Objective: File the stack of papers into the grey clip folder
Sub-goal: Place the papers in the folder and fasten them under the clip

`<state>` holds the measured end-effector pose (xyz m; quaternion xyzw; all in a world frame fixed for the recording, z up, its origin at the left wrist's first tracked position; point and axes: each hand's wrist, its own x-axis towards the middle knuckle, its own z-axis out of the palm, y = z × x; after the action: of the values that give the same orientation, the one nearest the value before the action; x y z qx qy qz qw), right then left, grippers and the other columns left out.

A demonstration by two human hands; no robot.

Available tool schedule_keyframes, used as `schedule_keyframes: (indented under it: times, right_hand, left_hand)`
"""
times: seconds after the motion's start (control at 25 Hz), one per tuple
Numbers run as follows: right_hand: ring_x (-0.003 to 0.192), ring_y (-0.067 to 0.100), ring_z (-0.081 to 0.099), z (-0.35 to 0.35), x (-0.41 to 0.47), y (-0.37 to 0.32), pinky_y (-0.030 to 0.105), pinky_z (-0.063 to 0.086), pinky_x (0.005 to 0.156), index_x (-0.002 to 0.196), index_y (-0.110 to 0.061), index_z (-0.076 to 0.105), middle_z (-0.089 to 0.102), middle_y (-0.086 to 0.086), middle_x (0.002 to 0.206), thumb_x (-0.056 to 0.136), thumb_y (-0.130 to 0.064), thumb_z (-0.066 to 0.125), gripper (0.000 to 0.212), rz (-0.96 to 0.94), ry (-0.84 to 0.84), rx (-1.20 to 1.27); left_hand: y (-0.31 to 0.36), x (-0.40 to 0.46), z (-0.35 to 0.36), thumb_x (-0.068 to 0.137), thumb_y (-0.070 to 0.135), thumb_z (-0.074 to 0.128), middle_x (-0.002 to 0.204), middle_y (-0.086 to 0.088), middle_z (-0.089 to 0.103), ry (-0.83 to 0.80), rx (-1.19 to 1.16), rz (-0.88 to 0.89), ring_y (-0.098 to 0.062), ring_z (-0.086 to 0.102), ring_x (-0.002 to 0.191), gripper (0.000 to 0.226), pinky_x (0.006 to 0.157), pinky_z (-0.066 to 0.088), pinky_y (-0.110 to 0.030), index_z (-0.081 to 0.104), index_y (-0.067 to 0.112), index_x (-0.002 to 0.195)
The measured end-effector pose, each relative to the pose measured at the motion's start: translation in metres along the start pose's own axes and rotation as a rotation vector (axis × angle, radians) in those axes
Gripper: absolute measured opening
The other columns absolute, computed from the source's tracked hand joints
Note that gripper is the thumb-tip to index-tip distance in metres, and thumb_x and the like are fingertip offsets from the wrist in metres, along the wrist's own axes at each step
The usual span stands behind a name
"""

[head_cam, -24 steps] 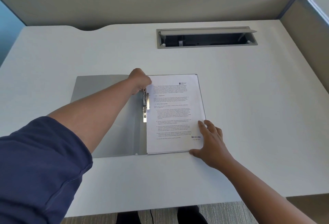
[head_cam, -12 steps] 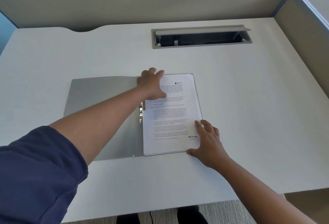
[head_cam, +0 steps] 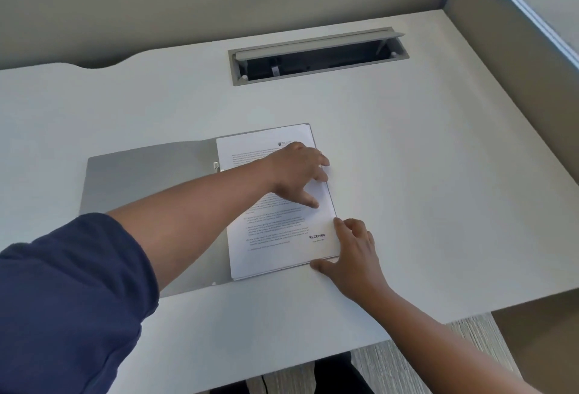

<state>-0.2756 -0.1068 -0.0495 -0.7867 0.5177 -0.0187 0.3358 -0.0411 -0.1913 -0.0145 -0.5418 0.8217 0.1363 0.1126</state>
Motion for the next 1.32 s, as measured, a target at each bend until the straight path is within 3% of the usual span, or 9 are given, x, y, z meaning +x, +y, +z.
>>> schedule_keyframes:
  times: [0.28,0.64,0.96,1.32]
  right_hand:
    - [0.119,0.024,0.044,-0.01,0.008,0.008,0.03,0.04,0.095,0.143,-0.018,0.044,0.04,-0.002,0.13,0.068,-0.044,0.089,0.091,-0.001,-0.051,0.017]
    - [0.113,0.022,0.048,-0.018,0.017,0.008,0.034,0.045,0.095,0.141,-0.023,0.042,0.041,-0.005,0.125,0.06,-0.039,0.094,0.098,0.019,-0.098,0.054]
    - [0.087,0.01,0.051,-0.036,0.028,0.016,0.029,0.048,0.076,0.139,-0.031,0.045,0.046,-0.01,0.11,0.061,-0.037,0.095,0.093,-0.033,-0.171,-0.001]
    - [0.088,0.017,0.058,-0.035,0.031,0.016,0.036,0.054,0.082,0.14,-0.025,0.05,0.046,-0.006,0.113,0.061,-0.041,0.094,0.092,-0.045,-0.18,-0.051]
  left_hand:
    - [0.008,0.001,-0.005,0.067,0.078,0.07,0.133,0.008,0.059,-0.04,0.07,0.148,-0.018,0.055,0.124,0.073,0.111,0.029,-0.038,0.068,0.029,0.121]
    - [0.014,0.009,-0.011,0.065,0.069,0.08,0.122,0.006,0.059,-0.109,0.066,0.187,-0.022,0.057,0.111,0.069,0.103,0.039,-0.038,0.066,0.028,0.119]
    - [0.019,0.009,-0.019,0.066,0.062,0.084,0.12,0.006,0.057,-0.164,0.067,0.161,-0.022,0.057,0.107,0.065,0.096,0.046,-0.042,0.065,0.029,0.119]
    - [0.022,0.011,-0.018,0.062,0.063,0.087,0.13,0.003,0.05,-0.174,0.061,0.139,-0.024,0.05,0.113,0.065,0.099,0.038,-0.037,0.061,0.028,0.111]
